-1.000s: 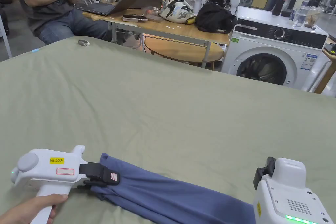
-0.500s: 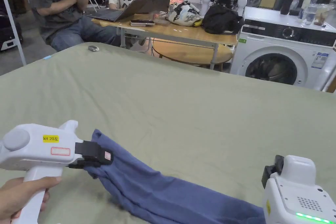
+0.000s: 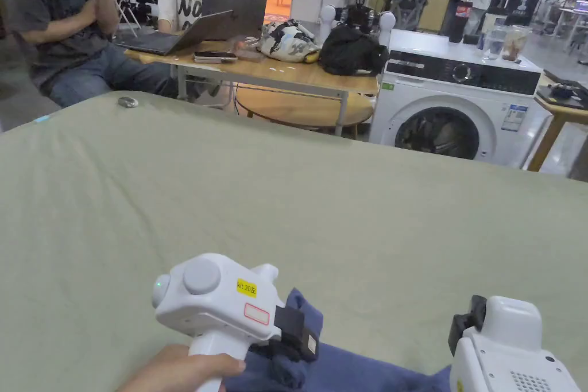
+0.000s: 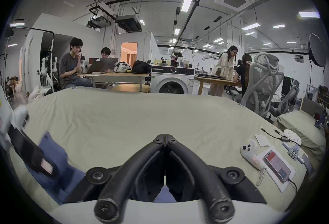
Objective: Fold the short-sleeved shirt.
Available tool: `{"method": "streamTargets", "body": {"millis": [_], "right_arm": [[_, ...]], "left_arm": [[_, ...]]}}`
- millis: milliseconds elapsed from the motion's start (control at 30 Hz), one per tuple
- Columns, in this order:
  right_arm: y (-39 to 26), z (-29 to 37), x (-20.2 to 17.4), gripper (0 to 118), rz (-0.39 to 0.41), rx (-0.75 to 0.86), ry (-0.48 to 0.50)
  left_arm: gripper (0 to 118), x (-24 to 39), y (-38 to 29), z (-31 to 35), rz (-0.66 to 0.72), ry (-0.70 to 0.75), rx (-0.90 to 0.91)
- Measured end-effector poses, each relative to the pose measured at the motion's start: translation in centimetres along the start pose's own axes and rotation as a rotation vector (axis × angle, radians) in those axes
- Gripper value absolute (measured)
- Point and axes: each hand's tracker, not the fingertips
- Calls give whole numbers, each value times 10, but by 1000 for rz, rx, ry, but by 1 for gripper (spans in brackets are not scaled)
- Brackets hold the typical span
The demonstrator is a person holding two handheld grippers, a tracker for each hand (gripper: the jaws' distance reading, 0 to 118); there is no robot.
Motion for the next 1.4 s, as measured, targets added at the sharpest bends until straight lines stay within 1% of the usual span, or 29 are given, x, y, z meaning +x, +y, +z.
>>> {"method": "streamTargets", "body": {"millis": [67, 133, 200, 267, 300, 400, 433, 467, 500, 533, 567, 600, 667, 700, 767, 833, 900, 933, 1000, 1033, 1067, 1133, 1167, 1233, 1300, 1333, 1367, 1400], "right_arm": [[-2, 0, 7, 0, -3, -6, -13], [-3, 1, 13, 0, -7, -12, -26], [-4, 1, 18, 0, -13, -18, -35], [-5, 1, 22, 0, -21, -20, -42], [-5, 1, 24, 0, -24, -22, -43], [-4, 1, 25, 0, -25, -24, -47], [-4, 2, 26, 0, -25, -24, -47], [-4, 3, 26, 0, -29, -23, -43], [-4, 3, 27, 0, -30, -22, -43], [-4, 4, 27, 0, -28, -21, -46], [-4, 4, 28, 0, -29, -21, -47], [-4, 4, 29, 0, -34, -22, -45], [-5, 4, 30, 0, -38, -24, -44], [-5, 4, 30, 0, -38, -25, -44], [-5, 5, 31, 0, -36, -26, -42], [-5, 6, 32, 0, -29, -25, -43], [-5, 8, 33, 0, -24, -21, -43], [-4, 8, 34, 0, -23, -20, -46], [-4, 10, 36, 0, -24, -16, -47], [-4, 10, 36, 0, -21, -14, -51], [-4, 10, 37, 0, -17, -14, -53], [-4, 10, 38, 0, -15, -14, -55], [-4, 10, 39, 0, -19, -13, -55], [-5, 10, 39, 0, -23, -11, -59], [-6, 8, 38, 0, -28, -8, -58], [-6, 7, 38, 0, -32, -7, -57], [-6, 7, 37, 0, -37, -6, -57], [-5, 6, 36, 0, -43, -4, -56]], "left_arm": [[3, -2, -1, -22, -1, 56, -30], [11, -4, -6, -38, 8, 111, -51], [37, -9, -8, -43, 35, 59, -68], [60, -6, -10, -37, 44, -25, -39], [62, -3, -9, -32, 31, -15, -45], [62, 7, -10, -9, -42, -41, -29], [62, 6, -9, 0, -40, -91, -4], [59, 3, -8, 8, -30, -131, 20], [48, 7, -9, 17, -16, -139, 52], [29, 3, -8, 22, -14, -141, 88], [5, 0, -7, 25, -19, -111, 126], [3, -3, -6, 25, -22, -70, 147], [3, -6, -5, 14, 1, -4, 124], [3, -8, -6, 5, 1, 2, 79], [3, -4, -11, -15, -26, 85, 21], [2, -5, -16, -34, -20, 19, -39], [2, 0, -24, -50, 42, -174, -60], [2, 3, -27, -57, 50, -203, -48], [1, 3, -29, -72, 22, -147, -49], [0, -4, -31, -80, 27, -79, -63], [0, -9, -32, -86, 47, -66, -61], [0, -15, -35, -88, 143, -174, -26], [0, -13, -36, -87, 141, -159, -25], [0, -8, -36, -83, 43, -135, -13], [0, -7, -34, -76, 49, -157, -11], [9, -8, -33, -71, 77, -191, -6], [33, -9, -33, -62, 104, -225, 7], [47, -12, -33, -49, 118, -263, 30]]}}
